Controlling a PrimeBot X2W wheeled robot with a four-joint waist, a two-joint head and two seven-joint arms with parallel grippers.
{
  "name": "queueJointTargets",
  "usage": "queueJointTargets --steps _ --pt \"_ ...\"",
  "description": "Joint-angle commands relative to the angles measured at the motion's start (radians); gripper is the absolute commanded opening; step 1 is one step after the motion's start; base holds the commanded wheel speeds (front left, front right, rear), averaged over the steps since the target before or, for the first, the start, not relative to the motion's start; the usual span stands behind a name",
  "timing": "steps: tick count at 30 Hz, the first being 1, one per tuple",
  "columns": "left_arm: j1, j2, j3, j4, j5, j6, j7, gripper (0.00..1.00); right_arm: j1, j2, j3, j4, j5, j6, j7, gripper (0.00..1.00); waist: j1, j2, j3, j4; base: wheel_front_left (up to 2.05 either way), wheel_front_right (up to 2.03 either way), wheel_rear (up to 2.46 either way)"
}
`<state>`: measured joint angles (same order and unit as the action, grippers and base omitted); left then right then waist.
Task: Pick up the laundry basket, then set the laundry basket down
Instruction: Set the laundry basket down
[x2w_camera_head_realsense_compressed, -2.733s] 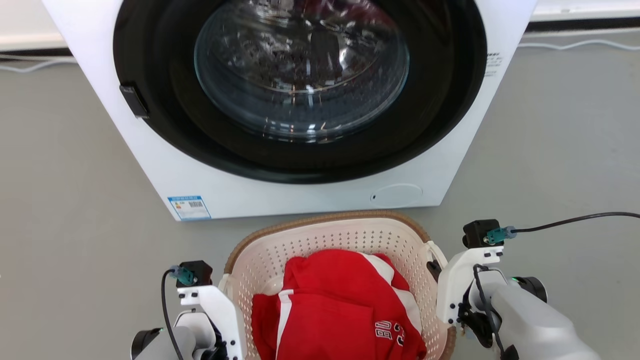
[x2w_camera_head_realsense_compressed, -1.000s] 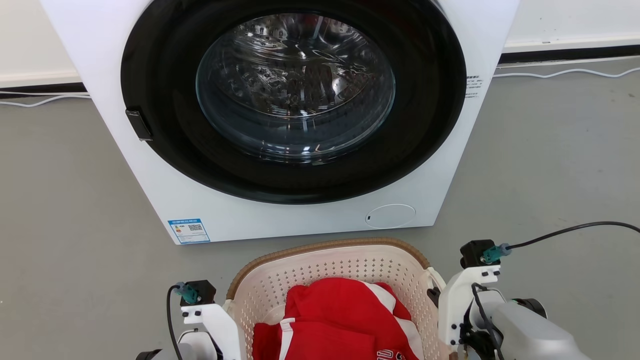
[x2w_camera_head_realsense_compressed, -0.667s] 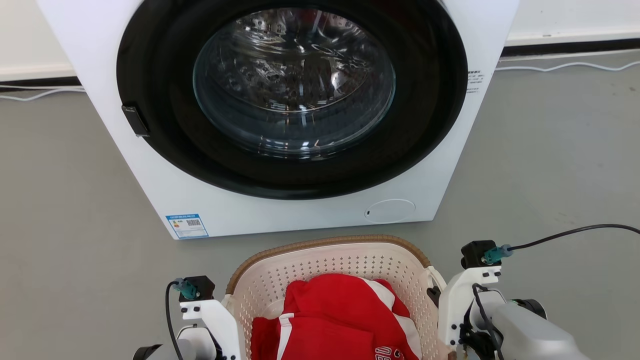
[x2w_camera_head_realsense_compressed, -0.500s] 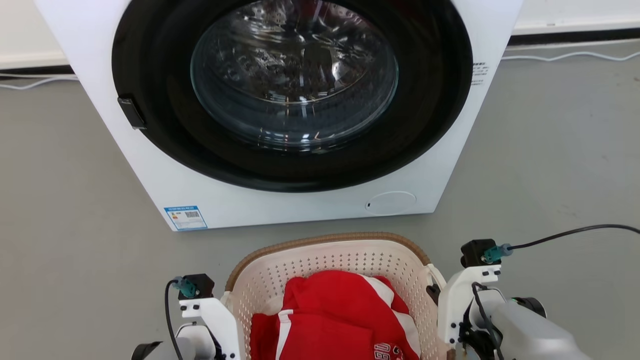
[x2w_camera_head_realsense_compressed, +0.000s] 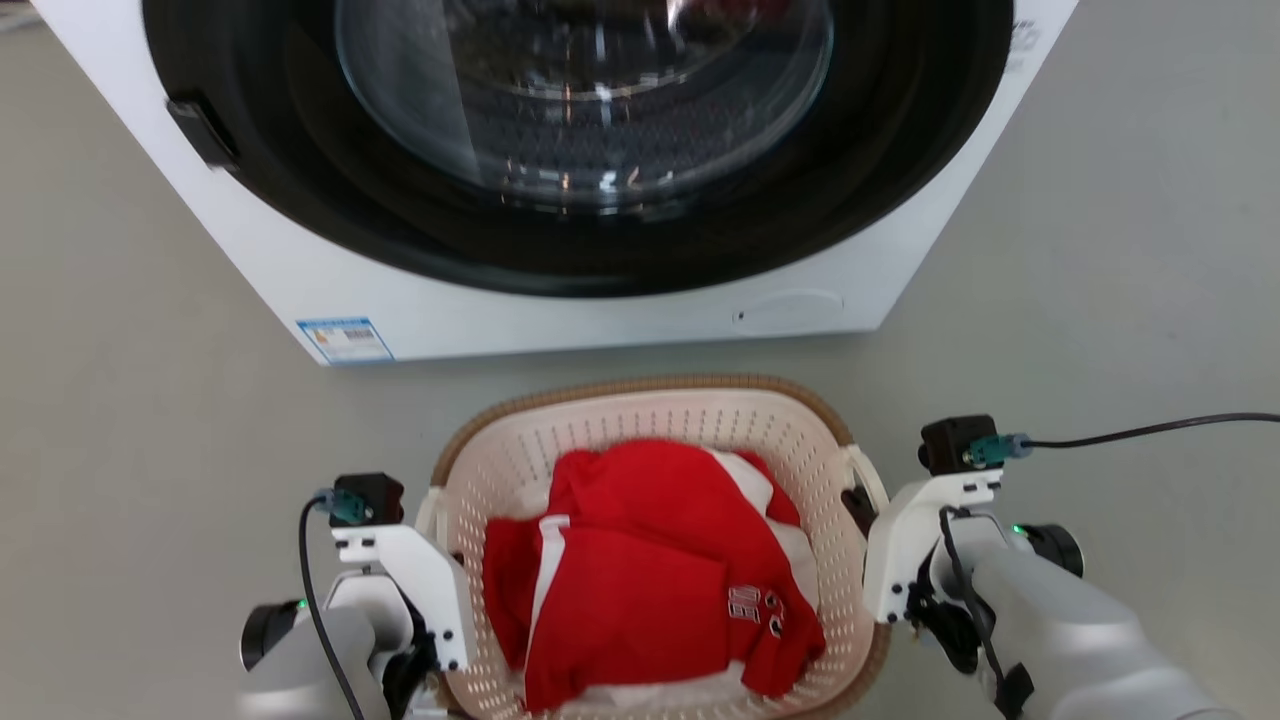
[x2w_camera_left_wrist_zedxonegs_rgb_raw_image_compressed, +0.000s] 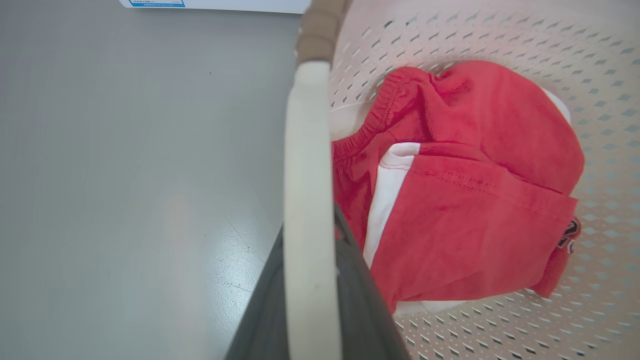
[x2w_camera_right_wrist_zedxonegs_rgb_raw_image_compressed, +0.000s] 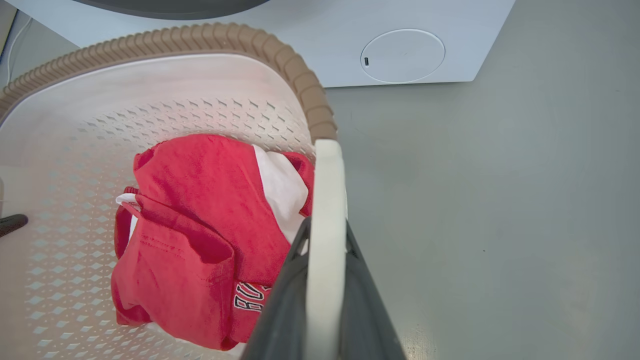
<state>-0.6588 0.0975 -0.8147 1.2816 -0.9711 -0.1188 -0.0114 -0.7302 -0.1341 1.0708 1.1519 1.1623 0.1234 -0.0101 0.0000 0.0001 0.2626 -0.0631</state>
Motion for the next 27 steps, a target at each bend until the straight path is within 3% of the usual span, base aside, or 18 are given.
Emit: queueJointTargets --steps 1,12,27 --pt "-0.059 0.020 0.015 -0.017 0.006 -0.012 -0.031 0.00 -0.013 0.014 0.013 -0.006 0.003 0.007 -0.016 0.00 0.0000 -0.0001 0.050 -0.001 0.00 0.00 0.00" --pt "-0.127 0.041 0.011 -0.003 0.022 -0.012 -0.161 0.00 -0.057 0.014 0.023 -0.006 0.022 0.007 -0.112 0.00 0.0000 -0.0001 0.215 -0.004 0.00 0.00 0.00" --pt "-0.215 0.050 0.011 -0.007 0.068 0.002 -0.249 0.00 -0.091 0.030 0.018 0.004 0.065 0.007 -0.214 0.00 0.0000 -0.0001 0.392 -0.006 0.00 0.00 0.00"
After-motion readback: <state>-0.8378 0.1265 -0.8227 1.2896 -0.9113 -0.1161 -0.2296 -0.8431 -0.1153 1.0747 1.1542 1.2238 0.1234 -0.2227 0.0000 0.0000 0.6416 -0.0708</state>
